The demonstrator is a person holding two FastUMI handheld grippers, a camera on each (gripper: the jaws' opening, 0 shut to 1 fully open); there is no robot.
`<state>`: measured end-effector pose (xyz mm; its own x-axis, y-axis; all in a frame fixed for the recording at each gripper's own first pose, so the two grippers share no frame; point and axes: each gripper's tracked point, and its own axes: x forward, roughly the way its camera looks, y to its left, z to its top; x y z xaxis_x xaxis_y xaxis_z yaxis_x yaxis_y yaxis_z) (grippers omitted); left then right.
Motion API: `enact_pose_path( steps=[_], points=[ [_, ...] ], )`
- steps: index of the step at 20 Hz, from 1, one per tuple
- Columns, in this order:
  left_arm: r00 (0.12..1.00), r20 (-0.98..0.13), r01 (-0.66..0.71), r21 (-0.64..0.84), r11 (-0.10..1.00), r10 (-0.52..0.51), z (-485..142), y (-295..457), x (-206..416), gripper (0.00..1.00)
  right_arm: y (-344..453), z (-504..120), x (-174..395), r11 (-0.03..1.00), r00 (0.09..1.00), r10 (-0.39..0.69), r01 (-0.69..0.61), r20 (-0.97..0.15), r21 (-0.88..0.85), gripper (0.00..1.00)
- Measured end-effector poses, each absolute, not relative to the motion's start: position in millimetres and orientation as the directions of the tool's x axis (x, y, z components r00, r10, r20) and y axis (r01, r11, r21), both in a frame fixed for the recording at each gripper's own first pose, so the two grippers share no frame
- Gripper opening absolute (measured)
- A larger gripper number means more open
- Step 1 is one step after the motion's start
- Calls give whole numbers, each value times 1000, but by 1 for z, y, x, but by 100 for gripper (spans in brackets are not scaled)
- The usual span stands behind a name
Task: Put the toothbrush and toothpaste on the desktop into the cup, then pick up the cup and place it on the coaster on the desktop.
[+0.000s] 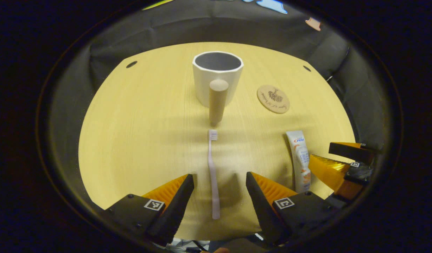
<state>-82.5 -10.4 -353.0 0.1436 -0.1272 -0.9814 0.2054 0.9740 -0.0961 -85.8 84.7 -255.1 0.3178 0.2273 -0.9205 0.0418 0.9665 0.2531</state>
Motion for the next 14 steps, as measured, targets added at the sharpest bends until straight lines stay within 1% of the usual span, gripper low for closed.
enact_pose_path(
  steps=[3,4,6,7,8,9,11,12,13,14],
  points=[
    [83,-991,193,-89,977,-107,-363,-5,-91,100,89,-269,-93,968,254,233,38,-939,250,94],
    [71,-993,193,-83,978,-98,-366,-4,-92,98,90,-272,-94,969,238,230,35,-944,245,94],
    [59,-994,196,-74,978,-87,-369,-2,-92,98,95,-278,-94,966,212,244,37,-946,257,94],
    [52,-995,196,-70,978,-82,-369,-3,-91,91,97,-281,-94,964,201,248,42,-948,262,93],
    [45,-996,196,-70,978,-80,-372,-4,-93,98,99,-283,-93,962,194,253,50,-948,267,94],
    [37,-996,194,-72,978,-80,-374,-6,-93,100,101,-287,-92,961,186,257,57,-948,271,94],
    [33,-998,202,-54,978,-62,-377,-4,-92,96,103,-290,-90,958,178,262,70,-948,278,94],
    [41,-998,212,-45,976,-55,-377,-4,-90,96,103,-293,-89,958,173,261,75,-950,277,94],
    [34,-998,215,-38,976,-46,-377,-2,-90,97,103,-296,-91,958,163,259,79,-952,274,94],
    [34,-999,221,-28,975,-36,-377,-1,-90,79,103,-297,-91,958,153,259,86,-954,274,94]
  ],
)
